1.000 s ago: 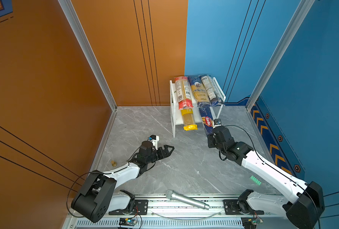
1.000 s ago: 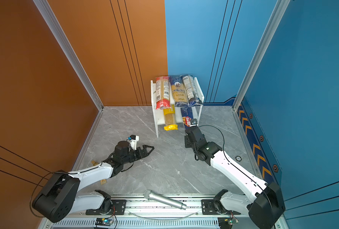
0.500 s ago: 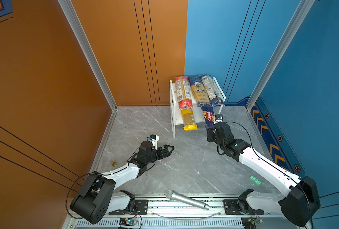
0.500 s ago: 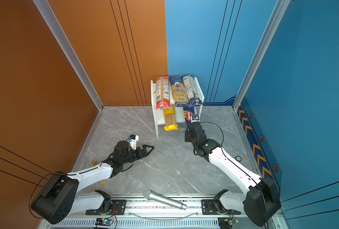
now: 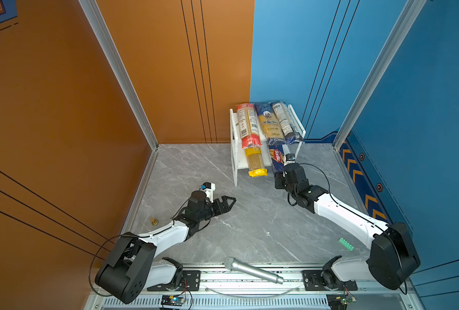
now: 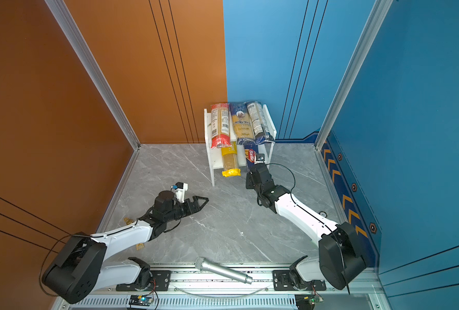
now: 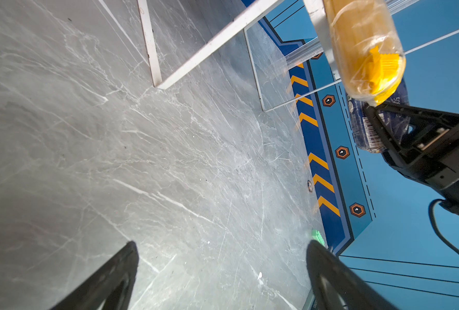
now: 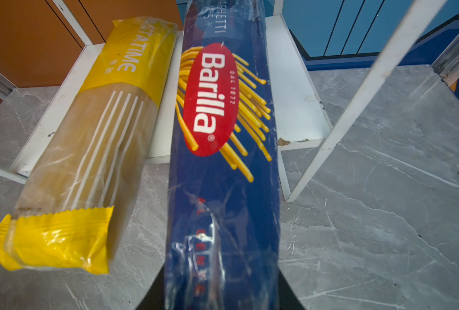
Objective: Place and organize the pasta boxes and bags onto the shelf
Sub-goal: 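Insert the Barilla box onto the lower tier beside the Pastatime pack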
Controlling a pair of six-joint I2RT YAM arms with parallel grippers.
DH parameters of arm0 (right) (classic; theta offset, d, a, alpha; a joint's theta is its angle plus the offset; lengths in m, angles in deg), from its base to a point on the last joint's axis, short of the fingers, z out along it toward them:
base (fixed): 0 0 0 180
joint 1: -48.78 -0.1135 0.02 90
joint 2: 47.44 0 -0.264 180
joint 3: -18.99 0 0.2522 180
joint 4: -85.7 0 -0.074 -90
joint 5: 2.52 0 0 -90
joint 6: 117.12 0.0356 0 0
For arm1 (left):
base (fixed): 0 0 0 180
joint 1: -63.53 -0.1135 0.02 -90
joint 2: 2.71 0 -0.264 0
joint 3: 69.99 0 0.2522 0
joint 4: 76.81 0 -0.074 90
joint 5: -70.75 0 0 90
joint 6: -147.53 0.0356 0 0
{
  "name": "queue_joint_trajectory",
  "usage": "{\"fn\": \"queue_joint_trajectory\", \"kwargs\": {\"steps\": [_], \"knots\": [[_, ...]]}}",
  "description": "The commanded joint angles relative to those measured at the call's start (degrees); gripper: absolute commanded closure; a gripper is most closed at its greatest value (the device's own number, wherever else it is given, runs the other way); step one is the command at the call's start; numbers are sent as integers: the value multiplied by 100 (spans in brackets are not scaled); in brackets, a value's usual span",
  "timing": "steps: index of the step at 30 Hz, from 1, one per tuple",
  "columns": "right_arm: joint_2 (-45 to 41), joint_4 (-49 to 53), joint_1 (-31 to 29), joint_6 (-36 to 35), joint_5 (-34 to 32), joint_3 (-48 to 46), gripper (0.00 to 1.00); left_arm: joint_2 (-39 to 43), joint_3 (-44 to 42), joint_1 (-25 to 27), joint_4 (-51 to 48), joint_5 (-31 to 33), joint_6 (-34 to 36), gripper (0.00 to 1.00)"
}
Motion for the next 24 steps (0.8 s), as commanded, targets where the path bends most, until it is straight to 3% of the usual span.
{"fn": "queue_joint_trajectory", "kwargs": {"steps": [1,24], "knots": [[-49,-1166,62,65,-73,528,100,108,2,23,35,-82,169,2],[456,-1456,265,47,142,863,100,204,-79,-8,34,-66,167,2]]}}
